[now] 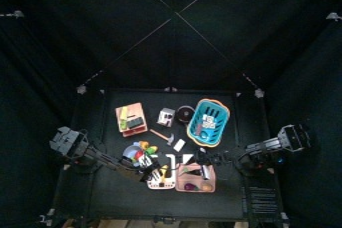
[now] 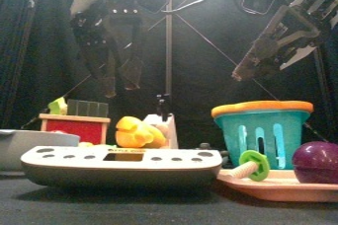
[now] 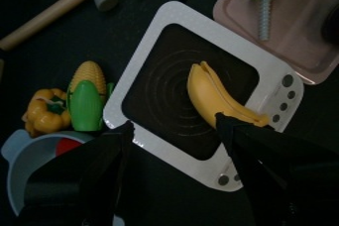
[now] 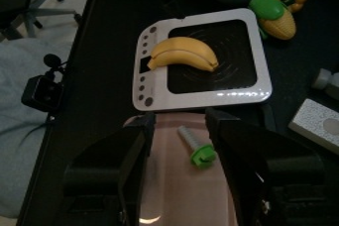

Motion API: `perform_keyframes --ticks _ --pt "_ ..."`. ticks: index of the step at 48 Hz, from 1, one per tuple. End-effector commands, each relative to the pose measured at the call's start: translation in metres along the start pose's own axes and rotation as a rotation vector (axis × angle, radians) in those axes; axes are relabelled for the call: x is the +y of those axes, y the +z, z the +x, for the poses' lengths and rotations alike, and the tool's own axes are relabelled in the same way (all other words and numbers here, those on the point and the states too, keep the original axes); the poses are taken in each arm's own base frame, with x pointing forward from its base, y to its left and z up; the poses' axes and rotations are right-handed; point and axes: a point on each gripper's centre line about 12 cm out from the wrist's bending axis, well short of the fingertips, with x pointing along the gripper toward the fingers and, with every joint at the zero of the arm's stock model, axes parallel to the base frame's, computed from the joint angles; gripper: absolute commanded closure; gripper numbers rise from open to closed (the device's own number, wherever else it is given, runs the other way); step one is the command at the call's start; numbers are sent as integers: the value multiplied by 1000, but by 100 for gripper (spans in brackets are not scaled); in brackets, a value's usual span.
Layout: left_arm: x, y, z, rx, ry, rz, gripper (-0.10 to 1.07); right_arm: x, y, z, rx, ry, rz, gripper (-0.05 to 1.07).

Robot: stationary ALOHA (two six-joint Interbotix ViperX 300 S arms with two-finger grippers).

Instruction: Grab banana

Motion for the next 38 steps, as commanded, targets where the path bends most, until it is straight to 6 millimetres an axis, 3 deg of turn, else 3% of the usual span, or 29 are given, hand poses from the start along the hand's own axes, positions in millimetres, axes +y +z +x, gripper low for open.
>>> perform_keyframes --ticks 1,16,38 --pt "-11 13 -7 -20 -33 -32 -1 2 10 -4 -37 8 0 20" --pt "-25 13 18 63 -16 -77 -1 3 6 -3 -23 11 -3 20" --pt "-19 11 41 110 17 -104 -1 1 -2 -3 -3 4 9 20"
